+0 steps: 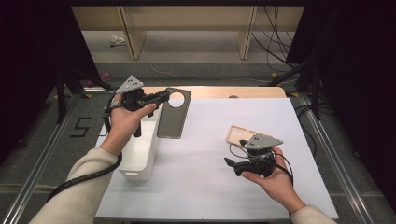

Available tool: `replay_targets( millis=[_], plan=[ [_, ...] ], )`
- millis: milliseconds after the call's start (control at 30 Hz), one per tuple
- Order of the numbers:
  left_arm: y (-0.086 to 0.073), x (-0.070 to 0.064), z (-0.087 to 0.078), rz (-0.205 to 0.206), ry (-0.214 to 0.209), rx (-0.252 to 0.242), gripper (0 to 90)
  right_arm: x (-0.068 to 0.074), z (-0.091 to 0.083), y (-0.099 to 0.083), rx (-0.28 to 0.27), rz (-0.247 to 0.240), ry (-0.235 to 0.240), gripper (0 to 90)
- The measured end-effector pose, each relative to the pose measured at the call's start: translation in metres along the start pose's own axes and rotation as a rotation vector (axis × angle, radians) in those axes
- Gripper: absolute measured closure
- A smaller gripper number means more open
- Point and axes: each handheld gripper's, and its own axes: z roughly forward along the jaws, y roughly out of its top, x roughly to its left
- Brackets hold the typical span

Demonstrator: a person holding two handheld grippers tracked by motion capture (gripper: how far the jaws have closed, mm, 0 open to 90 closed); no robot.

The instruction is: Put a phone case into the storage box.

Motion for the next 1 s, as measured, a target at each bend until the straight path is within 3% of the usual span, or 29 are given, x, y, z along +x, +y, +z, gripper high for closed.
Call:
replay_targets(
  millis=[567, 1000],
  plan=[
    [0.007, 0.019, -0.011, 0.048, 0.043, -0.01, 81.7, -0.005, -0.003, -0.002, -0.01, 0.029, -0.007, 17.0],
    [0.011, 0.032, -0.015, 0.058, 0.062, -0.012, 81.7, -0.009, -0.007, -0.005, -0.008, 0.042, -0.014, 16.9]
  ],
)
